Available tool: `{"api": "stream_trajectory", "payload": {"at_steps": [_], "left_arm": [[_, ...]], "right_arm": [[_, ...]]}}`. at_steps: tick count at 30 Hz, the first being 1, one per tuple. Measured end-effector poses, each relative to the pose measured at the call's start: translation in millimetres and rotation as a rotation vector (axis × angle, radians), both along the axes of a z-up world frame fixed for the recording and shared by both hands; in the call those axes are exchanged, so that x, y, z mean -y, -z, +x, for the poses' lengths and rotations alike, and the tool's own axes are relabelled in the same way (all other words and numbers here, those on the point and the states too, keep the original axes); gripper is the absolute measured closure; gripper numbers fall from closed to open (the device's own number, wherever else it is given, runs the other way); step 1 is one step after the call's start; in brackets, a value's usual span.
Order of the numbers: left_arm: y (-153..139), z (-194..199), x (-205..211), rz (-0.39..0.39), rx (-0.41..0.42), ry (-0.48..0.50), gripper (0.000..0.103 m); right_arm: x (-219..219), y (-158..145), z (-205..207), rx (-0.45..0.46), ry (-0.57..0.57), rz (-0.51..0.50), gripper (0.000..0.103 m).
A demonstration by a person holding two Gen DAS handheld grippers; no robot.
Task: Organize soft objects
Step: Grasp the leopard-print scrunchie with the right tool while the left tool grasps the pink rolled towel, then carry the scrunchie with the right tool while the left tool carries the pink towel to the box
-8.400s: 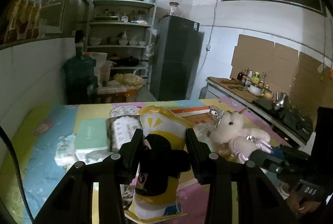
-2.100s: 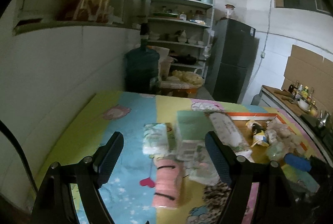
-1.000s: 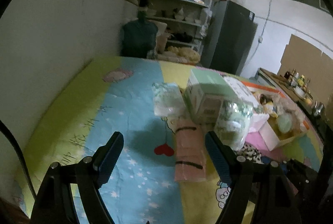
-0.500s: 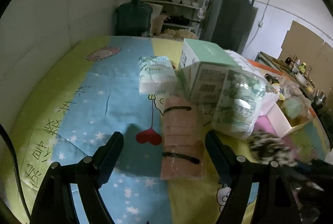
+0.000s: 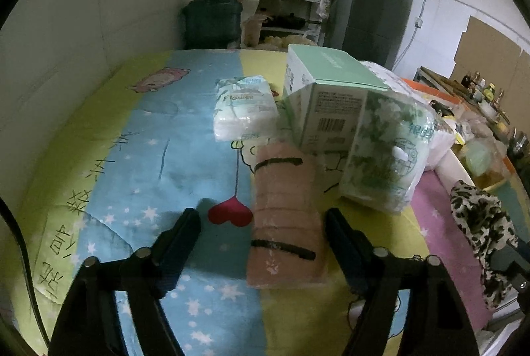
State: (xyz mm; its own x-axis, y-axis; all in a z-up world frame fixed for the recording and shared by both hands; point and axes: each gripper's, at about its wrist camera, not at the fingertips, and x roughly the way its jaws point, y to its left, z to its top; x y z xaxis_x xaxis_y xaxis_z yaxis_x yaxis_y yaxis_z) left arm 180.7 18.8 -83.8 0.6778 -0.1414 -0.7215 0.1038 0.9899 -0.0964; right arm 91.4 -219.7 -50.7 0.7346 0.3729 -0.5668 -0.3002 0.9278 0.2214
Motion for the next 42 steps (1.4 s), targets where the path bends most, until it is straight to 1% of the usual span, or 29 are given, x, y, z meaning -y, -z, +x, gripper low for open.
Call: {"api": "stream_trajectory", "payload": {"at_steps": [2,3,5,8,13,18,21,30,42], "left_arm": [[0,0,-4,-0.003,0.01,-0.019,0.054],[-1,-1,-7,-0.007,0.015,-0.026,0.06],[-1,-2,-11,-0.035,0.02,-0.021,0.061],[-2,-3,-15,-0.064,0.027,-0.02,0.063],[-6,-7,-19,-0.076,0.047,-0.03,0.064],[-22,-16,-21,-0.078,0.086,-0.035,0.064],[-32,-21,-19,-0.086,0.108,-0.019,0.064],[-61,-34,6,-0.094,0.176,0.055,0.064],[-79,-36,43,-0.081,0.21,0.123,0.064]], "right_arm": [[0,0,-1,0.0,0.0,0.001,0.085],[0,0,-1,0.001,0.0,0.0,0.085],[0,0,-1,0.0,0.001,0.001,0.085],[0,0,-1,0.002,0.001,0.0,0.085],[-1,-1,-1,0.012,0.001,0.001,0.085],[-1,-6,-2,0.03,0.001,0.005,0.085],[0,-10,-5,0.044,0.004,0.008,0.085],[9,-20,-7,0.076,0.019,0.016,0.085],[35,-34,-5,0.115,0.05,0.029,0.085]]}}
